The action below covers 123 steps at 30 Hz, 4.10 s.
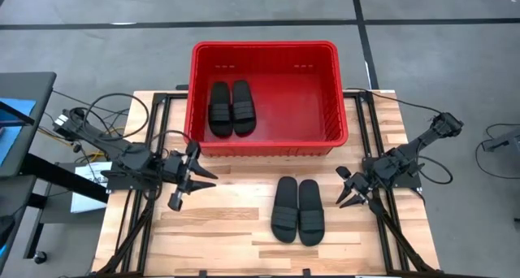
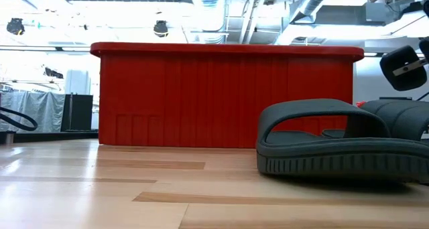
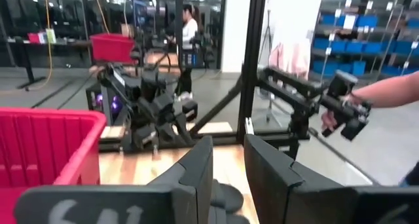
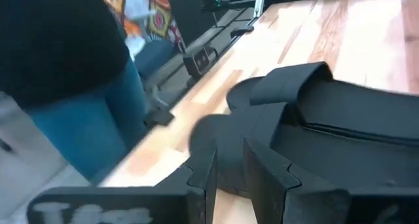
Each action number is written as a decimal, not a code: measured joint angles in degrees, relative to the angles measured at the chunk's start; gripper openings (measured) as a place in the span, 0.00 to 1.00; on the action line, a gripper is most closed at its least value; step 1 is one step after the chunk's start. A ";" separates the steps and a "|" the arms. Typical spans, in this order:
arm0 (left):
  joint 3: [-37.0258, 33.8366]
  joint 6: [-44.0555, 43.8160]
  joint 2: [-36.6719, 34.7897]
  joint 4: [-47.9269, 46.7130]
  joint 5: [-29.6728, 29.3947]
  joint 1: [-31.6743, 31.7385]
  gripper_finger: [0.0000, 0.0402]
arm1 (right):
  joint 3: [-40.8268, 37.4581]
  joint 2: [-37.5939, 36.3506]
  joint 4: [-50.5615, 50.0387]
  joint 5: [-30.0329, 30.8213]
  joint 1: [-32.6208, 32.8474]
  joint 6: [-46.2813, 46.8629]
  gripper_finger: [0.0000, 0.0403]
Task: Pick and place slides into bin
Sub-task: Put the left black slide into the red bin
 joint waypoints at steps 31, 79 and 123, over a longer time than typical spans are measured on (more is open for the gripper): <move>-0.89 -1.38 -1.25 0.50 -8.57 0.02 0.19 | 25.16 12.79 -1.76 10.78 -4.89 19.10 0.16; -0.87 -7.06 -1.23 -3.45 -8.48 0.02 0.19 | 52.51 77.68 -28.39 14.80 -17.94 3.61 0.16; -0.87 -7.84 -1.25 -3.98 -8.48 0.02 0.19 | 56.37 82.95 -30.09 15.71 -23.17 -1.00 0.52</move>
